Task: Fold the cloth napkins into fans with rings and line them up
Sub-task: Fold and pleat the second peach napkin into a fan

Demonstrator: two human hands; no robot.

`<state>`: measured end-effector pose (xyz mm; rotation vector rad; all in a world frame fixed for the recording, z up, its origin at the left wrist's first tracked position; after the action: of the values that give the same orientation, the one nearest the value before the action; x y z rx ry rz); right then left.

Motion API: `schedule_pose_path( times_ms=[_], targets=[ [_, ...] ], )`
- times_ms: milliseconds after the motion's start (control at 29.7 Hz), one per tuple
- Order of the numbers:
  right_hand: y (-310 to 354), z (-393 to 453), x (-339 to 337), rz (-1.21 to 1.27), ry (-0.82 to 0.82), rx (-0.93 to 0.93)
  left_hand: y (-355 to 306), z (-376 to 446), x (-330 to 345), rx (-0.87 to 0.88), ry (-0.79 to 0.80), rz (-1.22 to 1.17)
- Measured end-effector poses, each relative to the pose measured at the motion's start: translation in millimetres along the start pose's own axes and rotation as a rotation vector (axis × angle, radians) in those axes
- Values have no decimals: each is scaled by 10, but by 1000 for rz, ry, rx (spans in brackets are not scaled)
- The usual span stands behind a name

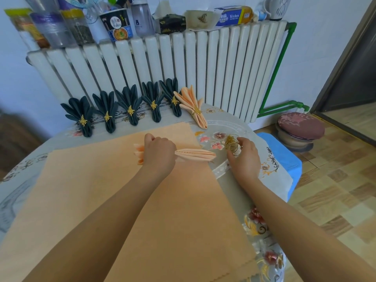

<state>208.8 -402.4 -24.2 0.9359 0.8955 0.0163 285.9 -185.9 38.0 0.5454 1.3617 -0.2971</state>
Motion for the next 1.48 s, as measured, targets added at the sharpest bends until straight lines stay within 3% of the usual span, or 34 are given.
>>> schedule_pose_path(
  times_ms=[101, 236, 438, 741, 1010, 1347, 1482],
  targets=[
    [18, -120, -127, 171, -1, -31, 48, -101, -64, -11, -8, -39],
    [74, -346, -264, 451, 142, -4, 190, -232, -93, -59, 35, -167],
    [229, -751, -392, 580, 359, -22, 308, -506, -165, -99, 98, -295],
    [600, -1198, -516, 446, 549, -247, 267, -991, -390, 34, 73, -349],
    [973, -1583, -550, 206, 580, -474, 195, -1338, -514, 83, 43, -375],
    [1058, -1868, -486, 229, 607, -413, 151, -1511, -557, 146, 29, -318],
    [990, -2040, -377, 119, 562, -391, 96, -1616, -392, 198, -40, -261]
  ],
)
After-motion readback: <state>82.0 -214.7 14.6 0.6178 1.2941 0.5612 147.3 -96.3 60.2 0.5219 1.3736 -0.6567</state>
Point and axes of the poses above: each hand's wrist, its own z-axis towards the middle knuckle, its own x-axis out of the palm, y = z × x, the point moved 5 cm from there along z, towards the middle knuckle, and after that the axes turned 4 degrees about x, right-handed, at the moved point
